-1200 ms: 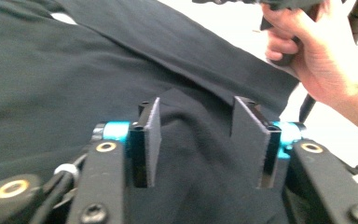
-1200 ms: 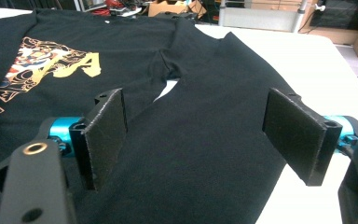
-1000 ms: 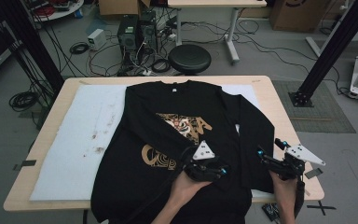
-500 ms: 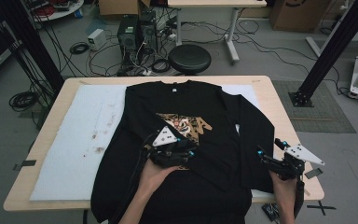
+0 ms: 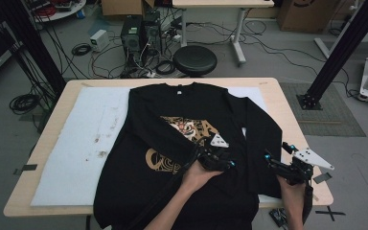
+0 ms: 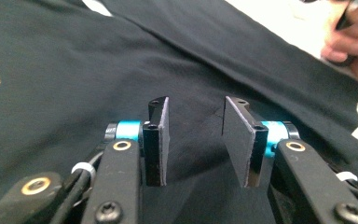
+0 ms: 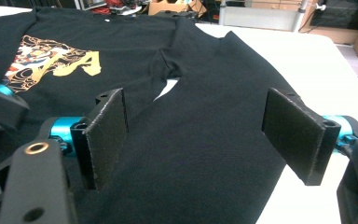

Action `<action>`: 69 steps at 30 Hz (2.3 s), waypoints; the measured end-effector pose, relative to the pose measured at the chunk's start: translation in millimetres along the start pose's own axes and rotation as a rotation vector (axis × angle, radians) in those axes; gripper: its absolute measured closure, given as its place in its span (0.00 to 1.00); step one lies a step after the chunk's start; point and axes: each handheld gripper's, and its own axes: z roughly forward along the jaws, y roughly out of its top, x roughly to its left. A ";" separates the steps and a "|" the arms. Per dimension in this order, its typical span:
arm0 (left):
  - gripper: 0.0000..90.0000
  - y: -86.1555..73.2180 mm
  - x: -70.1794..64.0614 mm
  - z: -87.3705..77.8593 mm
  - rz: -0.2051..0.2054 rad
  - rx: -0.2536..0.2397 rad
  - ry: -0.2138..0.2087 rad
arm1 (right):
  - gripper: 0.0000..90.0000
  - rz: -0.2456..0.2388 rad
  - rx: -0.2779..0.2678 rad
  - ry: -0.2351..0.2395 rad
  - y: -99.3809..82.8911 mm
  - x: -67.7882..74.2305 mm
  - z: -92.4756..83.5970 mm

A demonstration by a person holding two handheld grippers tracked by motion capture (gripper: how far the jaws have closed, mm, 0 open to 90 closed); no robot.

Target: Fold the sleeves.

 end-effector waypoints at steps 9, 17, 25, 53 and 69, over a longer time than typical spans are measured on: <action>0.87 4.0 -11.8 14.8 0.102 0.072 0.037 | 0.26 -0.005 0.000 -0.002 0.2 -0.3 0.8; 0.99 8.9 -16.7 10.2 0.121 -0.012 0.002 | 0.26 -0.005 0.003 -0.004 0.3 0.1 0.8; 0.97 9.8 -22.4 17.9 0.139 -0.018 -0.015 | 0.26 -0.004 0.003 -0.004 0.2 0.2 0.6; 0.49 -94.4 70.5 -222.5 0.038 -0.265 0.399 | 0.26 -0.015 0.003 -0.015 0.3 1.7 1.1; 0.47 -180.6 119.5 -317.8 -0.079 -0.350 0.610 | 0.26 -0.004 0.002 -0.014 0.1 0.9 0.2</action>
